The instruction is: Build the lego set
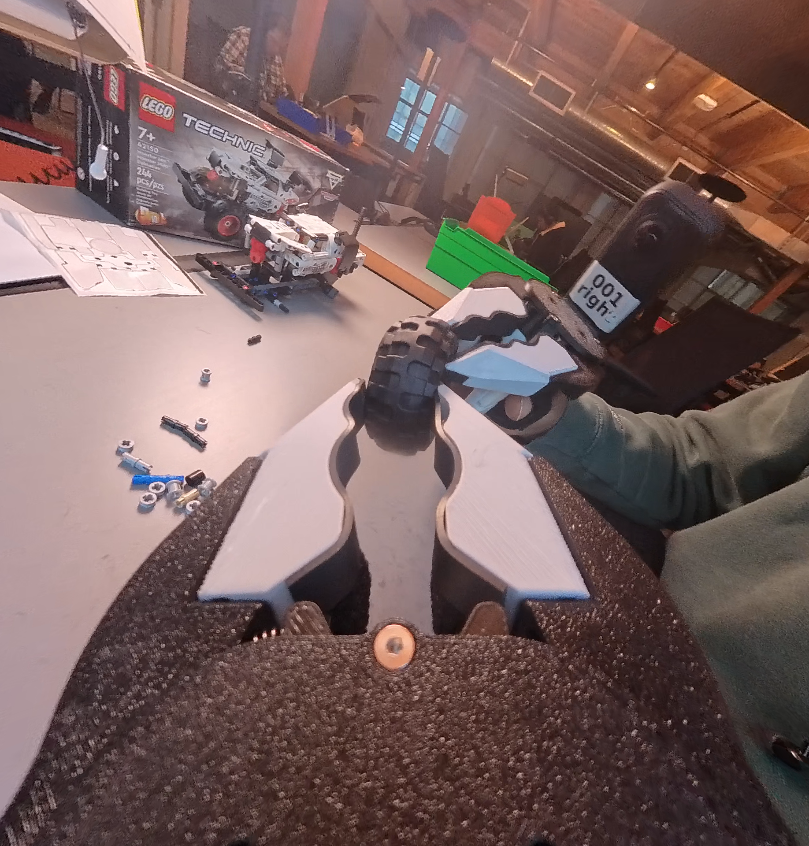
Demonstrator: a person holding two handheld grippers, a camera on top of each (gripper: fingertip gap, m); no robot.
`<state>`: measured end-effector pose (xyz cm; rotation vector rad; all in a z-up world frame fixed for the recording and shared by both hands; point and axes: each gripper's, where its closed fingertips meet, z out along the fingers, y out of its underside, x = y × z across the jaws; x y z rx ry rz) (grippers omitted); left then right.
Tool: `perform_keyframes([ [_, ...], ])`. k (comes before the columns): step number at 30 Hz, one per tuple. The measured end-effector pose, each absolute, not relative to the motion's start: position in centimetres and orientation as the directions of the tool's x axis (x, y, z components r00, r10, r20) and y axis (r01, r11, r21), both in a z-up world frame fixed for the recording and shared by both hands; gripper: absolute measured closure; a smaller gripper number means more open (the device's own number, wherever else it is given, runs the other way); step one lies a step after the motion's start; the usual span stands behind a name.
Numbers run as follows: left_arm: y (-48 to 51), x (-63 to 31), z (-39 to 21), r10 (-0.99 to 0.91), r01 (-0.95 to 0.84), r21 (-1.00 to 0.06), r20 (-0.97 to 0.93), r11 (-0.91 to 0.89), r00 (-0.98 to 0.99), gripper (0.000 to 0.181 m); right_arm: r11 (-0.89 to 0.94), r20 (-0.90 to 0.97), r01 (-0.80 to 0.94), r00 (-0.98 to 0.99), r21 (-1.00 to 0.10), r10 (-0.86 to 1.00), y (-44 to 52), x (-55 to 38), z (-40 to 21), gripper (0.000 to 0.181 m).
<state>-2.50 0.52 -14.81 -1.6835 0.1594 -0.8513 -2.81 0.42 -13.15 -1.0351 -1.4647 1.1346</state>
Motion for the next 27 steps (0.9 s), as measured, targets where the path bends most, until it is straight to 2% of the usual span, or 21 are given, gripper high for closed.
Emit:
perform_keyframes([
  [2,0.8,-2.6,-15.2,-0.499,0.350,-0.880,0.471,-0.320,0.727,0.156,0.271,0.261,0.067,-0.126,-0.960,0.957,0.6,-2.9,-13.4,0.173],
  [7,0.9,-2.8,-15.1,-0.485,0.345,-0.887,0.458,-0.306,0.745,0.156,0.290,0.284,0.050,-0.098,-0.956,0.954,0.6,-3.0,-13.2,0.174],
  [14,0.4,-2.1,-14.0,-0.553,0.329,-0.907,0.421,-0.263,0.719,0.156,-0.013,-0.006,-0.023,-0.252,-1.000,0.968,0.1,-2.3,-12.0,0.174],
  [18,-0.3,-1.3,-12.7,-0.613,0.307,-0.929,0.366,-0.205,0.700,0.156,-0.255,-0.206,-0.059,-0.429,-0.965,0.879,-0.9,-1.2,-10.4,0.173],
  [20,-0.3,-1.2,-12.5,-0.618,0.314,-0.928,0.369,-0.201,0.694,0.156,-0.305,-0.241,-0.069,-0.462,-0.950,0.854,-1.0,-1.0,-10.0,0.173],
  [23,-0.6,-1.2,-12.3,-0.623,0.315,-0.928,0.369,-0.201,0.690,0.155,-0.271,-0.205,-0.074,-0.476,-0.960,0.855,-1.5,-0.7,-9.6,0.174],
  [27,-0.5,-1.1,-12.5,-0.614,0.324,-0.924,0.378,-0.202,0.693,0.154,-0.103,-0.062,-0.071,-0.436,-0.992,0.898,-2.0,-0.5,-9.8,0.176],
])
